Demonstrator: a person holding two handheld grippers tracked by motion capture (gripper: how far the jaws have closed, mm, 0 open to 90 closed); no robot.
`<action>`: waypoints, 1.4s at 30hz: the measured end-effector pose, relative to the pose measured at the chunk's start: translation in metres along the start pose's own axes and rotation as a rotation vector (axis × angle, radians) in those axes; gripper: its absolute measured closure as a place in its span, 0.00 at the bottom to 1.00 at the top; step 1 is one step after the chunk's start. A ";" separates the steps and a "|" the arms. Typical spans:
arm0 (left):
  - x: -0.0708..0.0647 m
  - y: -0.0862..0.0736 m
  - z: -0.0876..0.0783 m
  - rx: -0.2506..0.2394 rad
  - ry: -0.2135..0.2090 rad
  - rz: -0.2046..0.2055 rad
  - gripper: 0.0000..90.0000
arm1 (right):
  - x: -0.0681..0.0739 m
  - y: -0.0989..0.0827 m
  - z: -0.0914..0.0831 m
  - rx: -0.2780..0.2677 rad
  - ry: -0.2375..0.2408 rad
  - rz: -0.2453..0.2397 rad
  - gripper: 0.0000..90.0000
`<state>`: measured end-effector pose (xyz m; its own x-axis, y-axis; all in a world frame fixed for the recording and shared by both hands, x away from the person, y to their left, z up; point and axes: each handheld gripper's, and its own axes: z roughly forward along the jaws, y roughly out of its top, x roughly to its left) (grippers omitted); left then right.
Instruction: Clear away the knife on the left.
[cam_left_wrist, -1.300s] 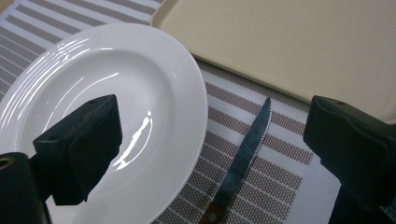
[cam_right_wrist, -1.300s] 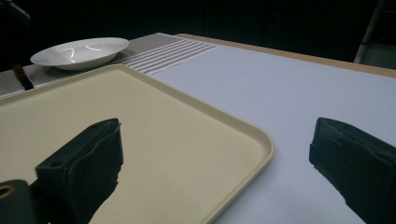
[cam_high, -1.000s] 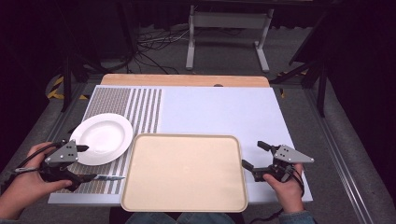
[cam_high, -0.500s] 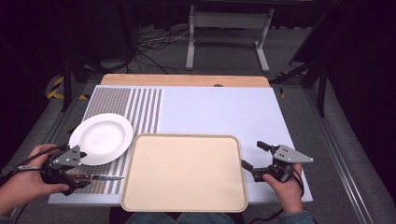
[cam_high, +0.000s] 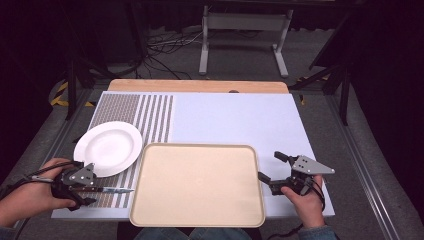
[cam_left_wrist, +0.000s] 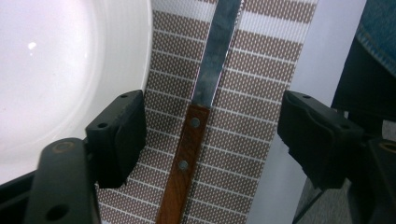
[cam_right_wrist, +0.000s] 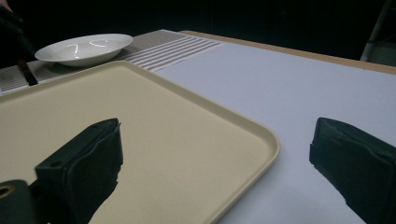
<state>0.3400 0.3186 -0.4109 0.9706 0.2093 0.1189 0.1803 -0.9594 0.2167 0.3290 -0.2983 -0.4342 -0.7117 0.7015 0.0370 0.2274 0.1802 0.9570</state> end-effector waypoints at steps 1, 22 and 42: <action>0.001 0.000 0.001 0.005 -0.004 0.004 0.32 | 0.000 0.000 0.000 0.000 0.000 0.000 0.04; 0.010 0.007 0.013 0.177 0.003 0.170 0.78 | 0.001 0.000 0.000 -0.002 0.012 -0.005 0.04; 0.009 0.013 0.020 0.231 -0.007 0.233 0.86 | 0.001 0.000 -0.001 -0.004 0.018 -0.007 0.04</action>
<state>0.3546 0.3042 -0.4267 0.9909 -0.0211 0.1329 -0.0157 -0.9990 -0.0415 0.3276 -0.2983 -0.4338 -0.7250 0.6879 0.0351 0.2196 0.1827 0.9583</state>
